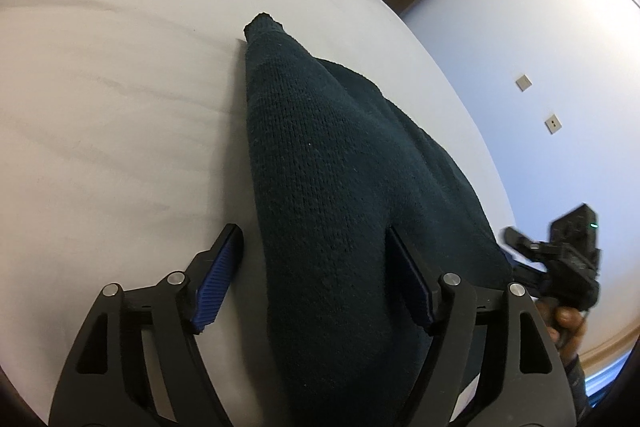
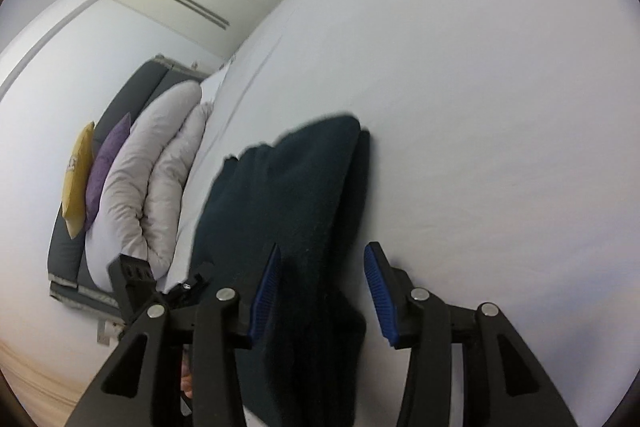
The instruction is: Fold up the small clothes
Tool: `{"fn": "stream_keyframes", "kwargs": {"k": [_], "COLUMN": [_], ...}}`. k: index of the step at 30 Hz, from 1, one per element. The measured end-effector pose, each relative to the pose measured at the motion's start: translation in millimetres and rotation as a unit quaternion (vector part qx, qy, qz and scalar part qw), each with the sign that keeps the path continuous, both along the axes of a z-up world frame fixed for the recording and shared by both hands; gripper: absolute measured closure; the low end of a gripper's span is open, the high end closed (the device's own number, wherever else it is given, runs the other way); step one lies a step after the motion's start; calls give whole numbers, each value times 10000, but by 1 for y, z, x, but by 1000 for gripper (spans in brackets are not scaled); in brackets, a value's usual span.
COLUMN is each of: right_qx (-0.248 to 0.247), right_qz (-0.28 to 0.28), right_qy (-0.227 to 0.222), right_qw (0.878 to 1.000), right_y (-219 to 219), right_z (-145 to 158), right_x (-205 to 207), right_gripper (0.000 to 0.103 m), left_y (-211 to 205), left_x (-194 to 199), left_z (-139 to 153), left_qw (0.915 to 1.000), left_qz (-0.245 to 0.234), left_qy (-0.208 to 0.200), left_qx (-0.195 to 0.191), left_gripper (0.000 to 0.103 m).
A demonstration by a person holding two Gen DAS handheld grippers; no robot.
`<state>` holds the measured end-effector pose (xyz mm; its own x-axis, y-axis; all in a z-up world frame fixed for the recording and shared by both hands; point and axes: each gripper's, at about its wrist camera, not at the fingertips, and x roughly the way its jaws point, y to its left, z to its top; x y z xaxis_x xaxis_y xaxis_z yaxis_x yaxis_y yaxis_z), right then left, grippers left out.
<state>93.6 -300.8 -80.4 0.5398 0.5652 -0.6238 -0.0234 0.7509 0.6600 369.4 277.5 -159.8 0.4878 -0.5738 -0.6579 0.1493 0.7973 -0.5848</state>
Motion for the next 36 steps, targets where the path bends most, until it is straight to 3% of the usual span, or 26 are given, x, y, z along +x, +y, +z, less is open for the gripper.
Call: {"fn": "stream_keyframes", "kwargs": {"k": [3, 5, 9, 11, 13, 17, 21, 24, 28, 31, 33, 36], "right_qx": [-230, -883, -892, -992, -991, -613, -521, -481, -559, -31, -144, -615], "right_qz": [235, 314, 339, 377, 409, 492, 414, 500, 670, 479, 432, 275], "right_qy": [-182, -149, 209, 394, 265, 377, 359, 324, 688, 459, 340, 93], "right_qw": [9993, 9955, 9952, 9936, 9939, 9962, 9971, 9971, 9938, 9978, 9984, 9977], "right_y": [16, 33, 40, 44, 43, 37, 35, 36, 37, 22, 19, 14], "right_z": [20, 22, -2, -17, -20, -25, -19, -7, -27, -39, -33, -15], "right_x": [-10, -16, -25, -29, -35, -32, -30, -29, -23, -33, -39, -48], "right_gripper": [54, 45, 40, 48, 54, 81, 86, 86, 78, 76, 69, 50], "left_y": [-7, -4, 10, 14, 16, 17, 14, 10, 16, 18, 21, 19], "left_x": [-7, -8, -16, -21, -24, -26, -32, -35, -38, -43, -49, -69], "left_z": [0, -1, -3, -4, -6, -8, -5, -4, -9, -3, 5, 31], "left_qw": [10000, 10000, 9999, 9999, 9999, 9998, 9988, 9991, 9994, 9996, 9993, 9912], "left_qz": [14, 43, 98, 103, 108, 182, 356, 308, 231, 238, 371, 742], "left_qy": [3, 37, 24, -15, -44, 6, 270, 238, 70, -7, -36, -407], "left_qx": [27, -14, -48, -58, -85, -84, -190, -141, -252, -176, 68, 1018], "left_gripper": [29, 29, 28, 28, 28, 28, 30, 30, 28, 28, 24, 19]}}
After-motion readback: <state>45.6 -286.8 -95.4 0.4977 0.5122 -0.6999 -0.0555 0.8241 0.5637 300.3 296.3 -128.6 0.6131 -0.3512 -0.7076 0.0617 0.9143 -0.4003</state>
